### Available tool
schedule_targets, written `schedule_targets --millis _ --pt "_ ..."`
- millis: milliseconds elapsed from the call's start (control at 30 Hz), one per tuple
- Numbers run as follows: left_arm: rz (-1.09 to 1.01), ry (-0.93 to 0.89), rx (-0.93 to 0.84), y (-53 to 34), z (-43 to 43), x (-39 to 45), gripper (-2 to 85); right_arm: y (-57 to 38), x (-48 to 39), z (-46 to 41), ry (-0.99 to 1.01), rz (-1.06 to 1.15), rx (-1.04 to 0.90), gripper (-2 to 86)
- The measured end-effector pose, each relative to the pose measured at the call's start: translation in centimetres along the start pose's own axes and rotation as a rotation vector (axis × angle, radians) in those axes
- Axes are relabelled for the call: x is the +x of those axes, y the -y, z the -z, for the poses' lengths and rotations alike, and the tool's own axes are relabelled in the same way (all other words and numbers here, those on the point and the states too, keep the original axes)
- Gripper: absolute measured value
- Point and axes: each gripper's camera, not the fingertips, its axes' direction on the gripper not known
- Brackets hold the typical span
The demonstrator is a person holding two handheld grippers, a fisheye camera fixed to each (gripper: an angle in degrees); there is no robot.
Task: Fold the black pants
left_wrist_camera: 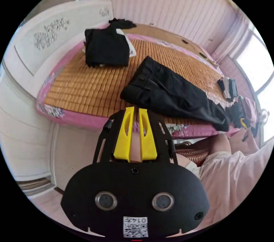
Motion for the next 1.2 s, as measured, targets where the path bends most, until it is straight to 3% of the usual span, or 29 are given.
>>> schedule_targets --millis 67,200,367,600,700,767,967,1200 --pt "0.072 -0.097 -0.083 -1.5 -2.7 -1.9 5.1 0.2 -0.9 -0.5 0.059 0.024 -0.004 7.7" --pt "0.175 -0.110 -0.070 -1.8 -3.3 -4.4 7.6 2.1 -6.2 -2.4 -0.029 0.197 -0.045 8.6" --pt "0.307 -0.131 -0.012 0.5 -4.0 -8.5 10.1 3.9 -20.1 -11.5 -0.001 0.575 -0.160 12.1" --pt "0.365 -0.143 -0.126 3.3 -9.9 -10.1 12.8 2.3 -38.9 -25.7 0.052 0.970 -0.350 16.9" --pt "0.370 -0.084 -0.172 3.8 -11.4 -10.2 7.2 0.8 -44.6 -31.5 -0.008 1.074 -0.429 17.0" --pt "0.326 -0.039 -0.188 3.9 -11.6 -9.9 4.1 -1.0 -46.0 -37.0 -0.213 1.095 -0.596 14.8" --pt "0.261 -0.103 -0.078 3.7 -9.3 -9.4 0.4 -1.7 -47.6 -36.5 -0.177 1.142 -0.576 1.3" --pt "0.217 -0.170 0.182 3.6 -1.7 -9.4 -0.3 0.3 -52.5 -31.0 0.085 1.218 -0.414 -0.3"
